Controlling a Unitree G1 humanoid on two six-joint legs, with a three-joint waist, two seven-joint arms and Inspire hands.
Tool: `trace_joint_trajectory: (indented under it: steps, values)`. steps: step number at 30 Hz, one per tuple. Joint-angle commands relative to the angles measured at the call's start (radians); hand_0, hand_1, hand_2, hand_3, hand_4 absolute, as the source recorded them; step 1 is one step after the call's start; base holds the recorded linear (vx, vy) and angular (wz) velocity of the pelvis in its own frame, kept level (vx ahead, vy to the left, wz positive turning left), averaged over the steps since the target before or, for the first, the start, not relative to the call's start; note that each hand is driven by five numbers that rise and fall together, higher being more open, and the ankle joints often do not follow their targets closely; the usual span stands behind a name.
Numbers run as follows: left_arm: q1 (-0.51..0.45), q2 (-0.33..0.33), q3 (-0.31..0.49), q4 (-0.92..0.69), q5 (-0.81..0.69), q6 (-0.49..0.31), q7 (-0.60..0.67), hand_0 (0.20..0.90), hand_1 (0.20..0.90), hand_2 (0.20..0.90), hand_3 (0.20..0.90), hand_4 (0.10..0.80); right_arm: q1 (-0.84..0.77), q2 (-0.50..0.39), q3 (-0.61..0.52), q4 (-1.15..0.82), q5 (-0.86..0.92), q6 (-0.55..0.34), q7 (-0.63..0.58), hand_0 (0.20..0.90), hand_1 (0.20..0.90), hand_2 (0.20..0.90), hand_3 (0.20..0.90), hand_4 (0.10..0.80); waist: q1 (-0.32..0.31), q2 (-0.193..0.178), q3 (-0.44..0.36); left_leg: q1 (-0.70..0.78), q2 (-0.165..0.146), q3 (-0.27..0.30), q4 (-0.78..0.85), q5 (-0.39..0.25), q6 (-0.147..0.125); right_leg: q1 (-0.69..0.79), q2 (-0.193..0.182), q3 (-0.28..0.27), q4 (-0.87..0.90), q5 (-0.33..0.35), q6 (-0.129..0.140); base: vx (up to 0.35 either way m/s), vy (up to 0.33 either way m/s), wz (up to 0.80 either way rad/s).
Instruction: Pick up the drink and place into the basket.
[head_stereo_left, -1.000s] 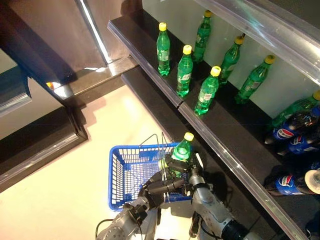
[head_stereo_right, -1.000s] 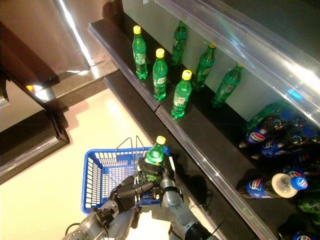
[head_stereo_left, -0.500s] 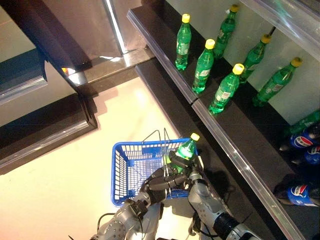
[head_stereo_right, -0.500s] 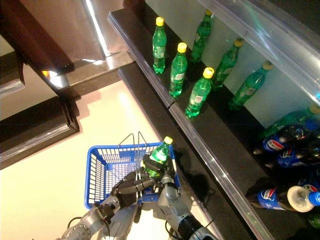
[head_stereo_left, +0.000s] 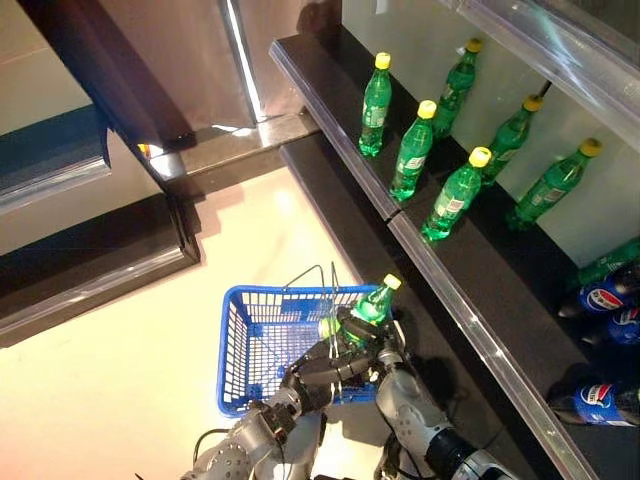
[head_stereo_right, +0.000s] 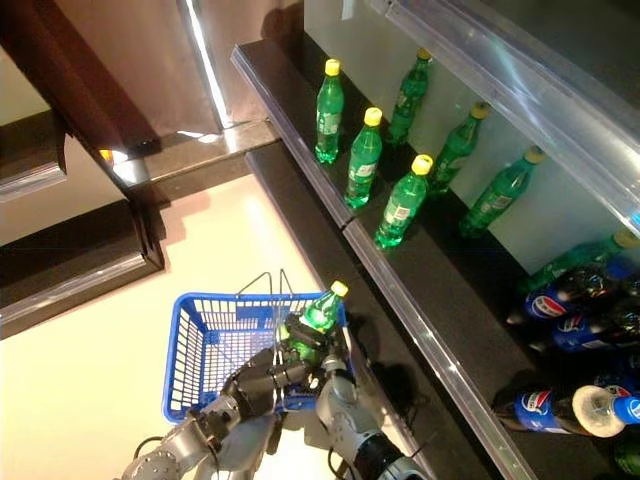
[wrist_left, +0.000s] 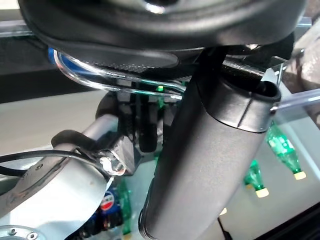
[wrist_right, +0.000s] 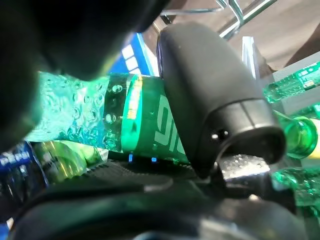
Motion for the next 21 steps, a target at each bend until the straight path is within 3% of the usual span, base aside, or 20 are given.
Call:
trace_joint_trajectory:
  steps: [1, 6, 9, 21]
  values:
    - [-0.007, -0.131, -0.113, -0.367, 0.005, -0.006, -0.307, 0.3, 0.3, 0.3, 0.2, 0.1, -0.055, 0.118, 0.026, 0.002, 0.064, 0.024, 0.193, 0.3, 0.3, 0.3, 0.2, 0.1, 0.026, -0.012, -0.127, -0.069, 0.079, -0.03, 0.205, -0.05, -0.059, 0.013, -0.072, 0.016, -0.147, 0.288, 0.073, 0.08, -0.013, 0.12]
    - [0.016, -0.141, -0.111, -0.359, 0.02, 0.03, -0.317, 0.3, 0.3, 0.3, 0.2, 0.1, -0.035, 0.12, 0.04, 0.029, 0.154, 0.096, 0.306, 0.3, 0.3, 0.3, 0.2, 0.1, 0.037, -0.016, -0.133, -0.062, 0.073, -0.037, 0.214, -0.05, -0.059, 0.022, -0.073, 0.012, -0.142, 0.292, 0.074, 0.099, -0.001, 0.04]
    - [0.033, -0.141, -0.112, -0.357, 0.026, 0.048, -0.323, 0.3, 0.3, 0.3, 0.2, 0.1, -0.009, 0.131, 0.043, 0.043, 0.313, 0.156, 0.428, 0.3, 0.3, 0.3, 0.2, 0.1, 0.042, -0.016, -0.134, -0.059, 0.069, -0.04, 0.224, -0.054, -0.057, 0.023, -0.074, 0.009, -0.13, 0.292, 0.077, 0.099, 0.005, 0.04]
    - [0.057, -0.114, -0.117, -0.379, 0.001, 0.086, -0.32, 0.3, 0.3, 0.3, 0.2, 0.1, 0.027, 0.132, 0.049, 0.089, 0.492, 0.324, 0.676, 0.3, 0.3, 0.3, 0.2, 0.1, 0.056, -0.006, -0.13, -0.072, 0.046, -0.053, 0.25, -0.066, -0.041, 0.001, -0.079, 0.012, -0.097, 0.297, 0.092, 0.047, 0.019, 0.05]
